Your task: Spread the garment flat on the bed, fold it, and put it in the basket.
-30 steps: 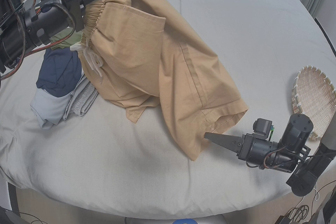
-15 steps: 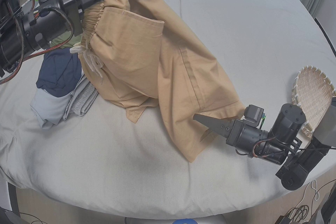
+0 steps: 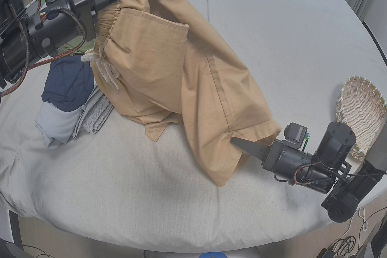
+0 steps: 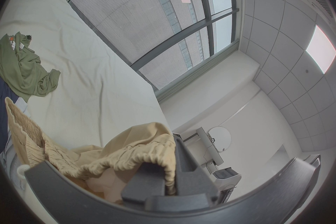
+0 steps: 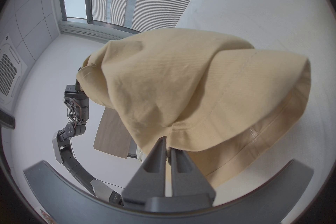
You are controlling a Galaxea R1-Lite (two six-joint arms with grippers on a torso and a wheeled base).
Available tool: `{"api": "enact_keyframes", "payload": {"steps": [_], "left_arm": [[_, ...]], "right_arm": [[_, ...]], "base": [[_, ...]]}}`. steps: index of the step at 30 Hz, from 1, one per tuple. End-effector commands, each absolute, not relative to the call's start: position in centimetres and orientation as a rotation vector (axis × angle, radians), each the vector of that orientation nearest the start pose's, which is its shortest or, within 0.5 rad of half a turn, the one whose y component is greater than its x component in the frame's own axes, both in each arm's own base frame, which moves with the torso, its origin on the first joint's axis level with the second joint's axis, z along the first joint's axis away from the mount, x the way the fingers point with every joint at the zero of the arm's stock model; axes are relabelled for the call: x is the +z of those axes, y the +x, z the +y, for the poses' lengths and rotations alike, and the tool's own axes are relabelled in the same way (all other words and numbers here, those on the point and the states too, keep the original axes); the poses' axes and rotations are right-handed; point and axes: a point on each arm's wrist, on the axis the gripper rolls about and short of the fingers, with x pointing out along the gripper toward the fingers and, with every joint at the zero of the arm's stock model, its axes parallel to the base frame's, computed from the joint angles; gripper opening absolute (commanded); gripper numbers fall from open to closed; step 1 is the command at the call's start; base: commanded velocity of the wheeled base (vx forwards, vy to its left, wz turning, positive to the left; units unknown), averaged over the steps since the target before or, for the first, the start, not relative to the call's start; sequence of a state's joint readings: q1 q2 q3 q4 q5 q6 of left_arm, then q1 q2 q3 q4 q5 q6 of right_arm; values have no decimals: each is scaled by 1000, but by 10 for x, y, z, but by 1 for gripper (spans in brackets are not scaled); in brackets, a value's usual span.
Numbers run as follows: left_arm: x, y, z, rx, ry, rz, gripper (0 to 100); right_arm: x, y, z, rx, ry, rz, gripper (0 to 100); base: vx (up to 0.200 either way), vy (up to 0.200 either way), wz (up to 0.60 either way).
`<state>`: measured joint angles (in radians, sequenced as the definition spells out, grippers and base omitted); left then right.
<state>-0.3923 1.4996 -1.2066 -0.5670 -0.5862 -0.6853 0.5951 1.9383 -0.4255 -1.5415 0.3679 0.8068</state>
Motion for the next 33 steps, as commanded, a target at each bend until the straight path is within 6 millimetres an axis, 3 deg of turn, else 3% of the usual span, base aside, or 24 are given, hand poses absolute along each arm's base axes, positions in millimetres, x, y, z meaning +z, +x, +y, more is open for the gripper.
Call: {"api": "enact_keyframes", "payload": {"steps": [1, 8, 15, 19, 21, 28, 29, 33], "left_arm": [[341, 243, -110, -1001, -600, 80, 0], [303, 266, -91, -809, -630, 168, 0], [271, 296, -72, -670, -643, 227, 0], [262, 297, -71, -656, -650, 258, 0], [256, 296, -72, -654, -651, 279, 0], [255, 294, -75, -685, -650, 258, 0], [256, 295, -75, -688, -651, 250, 0], [256, 296, -75, -693, -652, 243, 0]], "right_arm": [[131, 219, 156, 932, 751, 315, 0], [167, 183, 106, 925, 806, 197, 0], [174, 190, 59, 892, 825, 175, 0], [174, 195, 53, 886, 828, 180, 0], [167, 209, 57, 875, 834, 212, 0], [158, 230, 65, 874, 842, 251, 0], [157, 232, 68, 880, 843, 258, 100], [154, 233, 76, 906, 843, 281, 100]], "base": [[0, 0, 0], [0, 0, 0], [0, 0, 0], [0, 0, 0], [0, 0, 0], [0, 0, 0], [0, 0, 0], [0, 0, 0]]}}
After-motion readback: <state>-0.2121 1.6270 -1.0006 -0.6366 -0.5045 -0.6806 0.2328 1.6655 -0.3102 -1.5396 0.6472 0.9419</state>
